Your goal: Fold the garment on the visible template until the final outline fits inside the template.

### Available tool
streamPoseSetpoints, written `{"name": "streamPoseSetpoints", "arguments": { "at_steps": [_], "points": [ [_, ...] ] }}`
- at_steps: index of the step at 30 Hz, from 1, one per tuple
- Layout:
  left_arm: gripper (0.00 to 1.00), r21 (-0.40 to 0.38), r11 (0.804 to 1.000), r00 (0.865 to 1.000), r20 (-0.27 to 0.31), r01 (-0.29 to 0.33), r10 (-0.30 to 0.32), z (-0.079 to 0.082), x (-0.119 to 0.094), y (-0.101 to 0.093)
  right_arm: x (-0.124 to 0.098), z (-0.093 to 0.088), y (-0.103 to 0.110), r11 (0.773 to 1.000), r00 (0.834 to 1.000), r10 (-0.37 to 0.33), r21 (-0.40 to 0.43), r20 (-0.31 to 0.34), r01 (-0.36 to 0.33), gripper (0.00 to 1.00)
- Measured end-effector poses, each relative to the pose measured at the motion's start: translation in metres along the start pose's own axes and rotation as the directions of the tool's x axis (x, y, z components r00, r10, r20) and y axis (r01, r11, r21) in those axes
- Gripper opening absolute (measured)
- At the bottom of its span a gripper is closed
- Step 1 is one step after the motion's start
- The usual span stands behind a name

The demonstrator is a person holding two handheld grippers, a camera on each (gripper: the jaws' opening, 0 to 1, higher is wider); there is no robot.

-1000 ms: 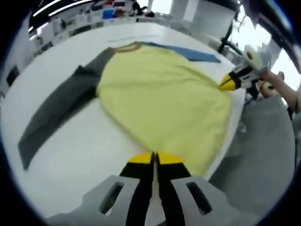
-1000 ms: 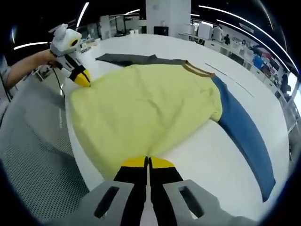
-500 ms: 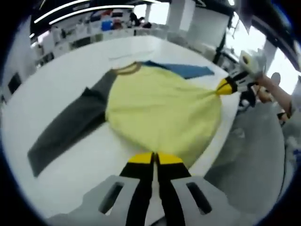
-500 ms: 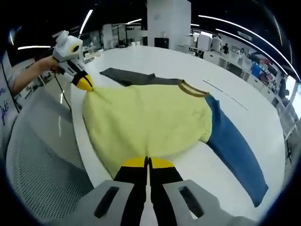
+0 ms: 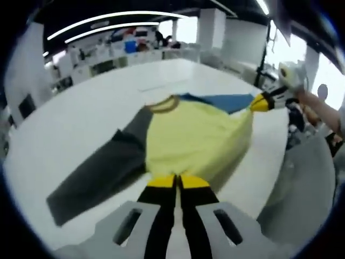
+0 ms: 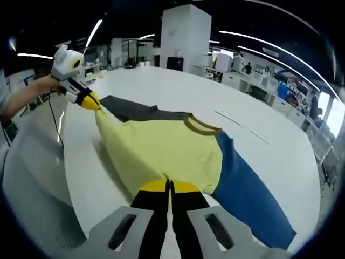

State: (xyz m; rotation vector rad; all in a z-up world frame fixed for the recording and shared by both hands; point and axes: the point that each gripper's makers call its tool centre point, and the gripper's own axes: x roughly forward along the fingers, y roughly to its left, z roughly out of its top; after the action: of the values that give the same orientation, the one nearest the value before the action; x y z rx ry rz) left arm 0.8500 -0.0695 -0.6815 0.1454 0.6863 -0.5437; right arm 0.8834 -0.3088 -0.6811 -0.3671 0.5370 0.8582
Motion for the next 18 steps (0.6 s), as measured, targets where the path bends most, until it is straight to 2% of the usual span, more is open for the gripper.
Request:
{"name": "streamPoseSetpoints", "arguments": {
  "at_steps": [4,18],
  "points": [
    [0.00,0.000,1.000,1.000,0.001,-0.009,0.009,0.005,0.010,0.010,0.015,0.008,-0.016,1.000,1.000,-0.016,0.006,0.017,0.016,0.01],
    [0.00,0.021,0.998,0.998,0.010,-0.056,0.056,0.021,0.044,0.049,0.066,0.025,-0.052,0.998,0.999,-0.041,-0.050,-0.004,0.040,0.01]
  ]
}}
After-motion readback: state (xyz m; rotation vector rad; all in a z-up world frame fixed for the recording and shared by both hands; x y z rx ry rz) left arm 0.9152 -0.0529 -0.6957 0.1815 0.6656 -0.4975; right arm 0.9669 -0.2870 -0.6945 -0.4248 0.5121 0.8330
